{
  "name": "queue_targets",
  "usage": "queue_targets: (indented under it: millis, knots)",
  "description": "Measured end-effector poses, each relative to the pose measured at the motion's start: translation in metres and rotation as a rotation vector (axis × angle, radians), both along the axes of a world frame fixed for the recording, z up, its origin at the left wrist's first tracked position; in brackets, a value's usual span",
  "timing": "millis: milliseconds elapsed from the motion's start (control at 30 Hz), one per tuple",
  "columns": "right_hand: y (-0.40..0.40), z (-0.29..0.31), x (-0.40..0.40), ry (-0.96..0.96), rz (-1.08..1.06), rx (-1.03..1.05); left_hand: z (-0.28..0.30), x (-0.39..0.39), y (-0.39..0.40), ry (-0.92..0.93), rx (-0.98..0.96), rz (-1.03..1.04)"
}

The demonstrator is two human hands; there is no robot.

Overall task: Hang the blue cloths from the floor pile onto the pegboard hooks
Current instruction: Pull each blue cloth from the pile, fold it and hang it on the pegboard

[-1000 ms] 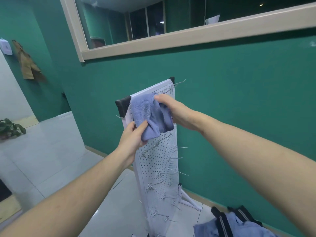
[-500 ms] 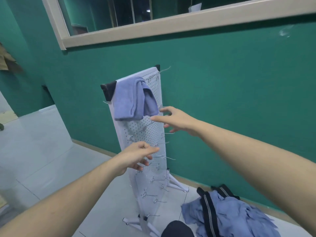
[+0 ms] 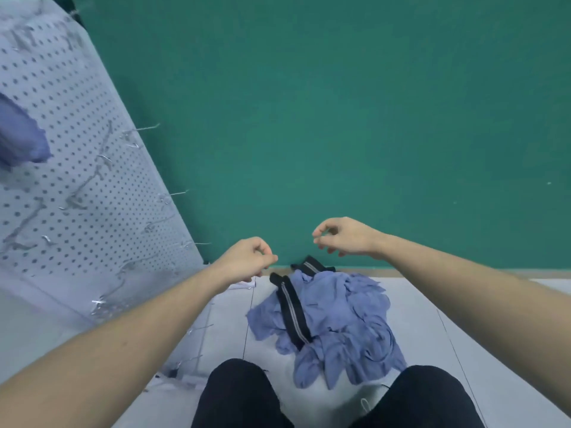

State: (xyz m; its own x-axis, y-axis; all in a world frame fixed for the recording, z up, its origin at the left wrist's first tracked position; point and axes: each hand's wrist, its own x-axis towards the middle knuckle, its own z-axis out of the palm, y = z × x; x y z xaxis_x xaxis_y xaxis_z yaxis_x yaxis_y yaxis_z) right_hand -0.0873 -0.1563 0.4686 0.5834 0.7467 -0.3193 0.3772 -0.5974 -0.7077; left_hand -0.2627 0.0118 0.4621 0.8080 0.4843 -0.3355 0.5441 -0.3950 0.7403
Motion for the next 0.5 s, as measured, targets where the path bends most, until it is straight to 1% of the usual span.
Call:
queue_targets:
  millis: [100, 233, 300, 400, 500]
  knots:
    - [-0.018, -0.048, 0.039, 0.036, -0.091, -0.015, -0.042, 0.050, -0.006, 0.045, -0.016, -0.051]
    - [-0.034, -0.114, 0.078, 0.153, -0.229, -0.015, -0.105, 0.106, -0.011, 0.087, -0.034, -0.083]
    - [-0.039, -0.148, 0.092, 0.183, -0.292, -0.050, -0.139, 0.128, -0.011, 0.109, -0.019, -0.123]
    - [-0.037, -0.206, 0.110, 0.192, -0.288, -0.127, -0.191, 0.155, -0.009, 0.137, -0.016, -0.168]
    - [-0.029, -0.259, 0.117, 0.217, -0.289, -0.185, -0.241, 0.172, -0.006, 0.171, 0.003, -0.166]
